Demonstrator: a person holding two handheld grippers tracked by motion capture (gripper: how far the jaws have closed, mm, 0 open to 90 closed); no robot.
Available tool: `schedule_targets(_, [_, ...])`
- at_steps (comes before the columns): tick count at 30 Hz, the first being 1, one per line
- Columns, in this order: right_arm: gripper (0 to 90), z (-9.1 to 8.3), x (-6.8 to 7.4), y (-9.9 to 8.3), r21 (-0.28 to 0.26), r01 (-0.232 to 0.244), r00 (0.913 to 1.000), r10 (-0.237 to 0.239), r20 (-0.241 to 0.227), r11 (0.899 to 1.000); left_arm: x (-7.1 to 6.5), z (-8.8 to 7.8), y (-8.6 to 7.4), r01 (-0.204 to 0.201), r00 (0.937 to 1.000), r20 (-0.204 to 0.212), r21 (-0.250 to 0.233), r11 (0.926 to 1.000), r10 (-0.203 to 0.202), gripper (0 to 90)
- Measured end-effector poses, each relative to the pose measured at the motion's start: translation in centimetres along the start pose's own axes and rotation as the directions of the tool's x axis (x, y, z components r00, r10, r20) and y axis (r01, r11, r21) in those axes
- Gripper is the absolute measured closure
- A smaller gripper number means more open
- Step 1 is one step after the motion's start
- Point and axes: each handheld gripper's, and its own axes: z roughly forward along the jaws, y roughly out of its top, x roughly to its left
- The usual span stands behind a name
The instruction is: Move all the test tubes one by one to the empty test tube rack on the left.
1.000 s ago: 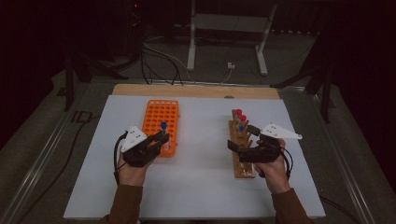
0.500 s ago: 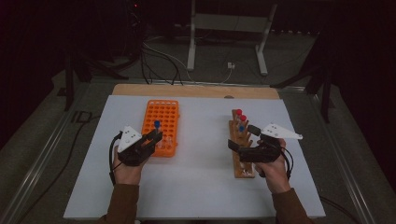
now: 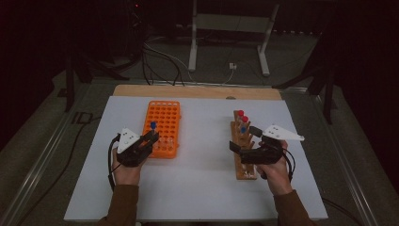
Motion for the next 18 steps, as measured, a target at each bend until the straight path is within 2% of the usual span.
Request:
schedule_targets(4, [0.3,0.0,0.1,0.0,-0.001,0.002,1.0,-0.002,-0.002,1.0,0.3,0.4,-0.5,0.016,0.9999,-0.005,0.008,0.9998,-0.016,77.0])
schedule_targets(18, [0.3,0.1,0.1,-0.1,0.001,0.003,1.0,-0.003,-0.008,1.0,0.5,1.9,-1.9,0.018,0.9996,-0.022,0.058,0.9981,-0.017,77.0])
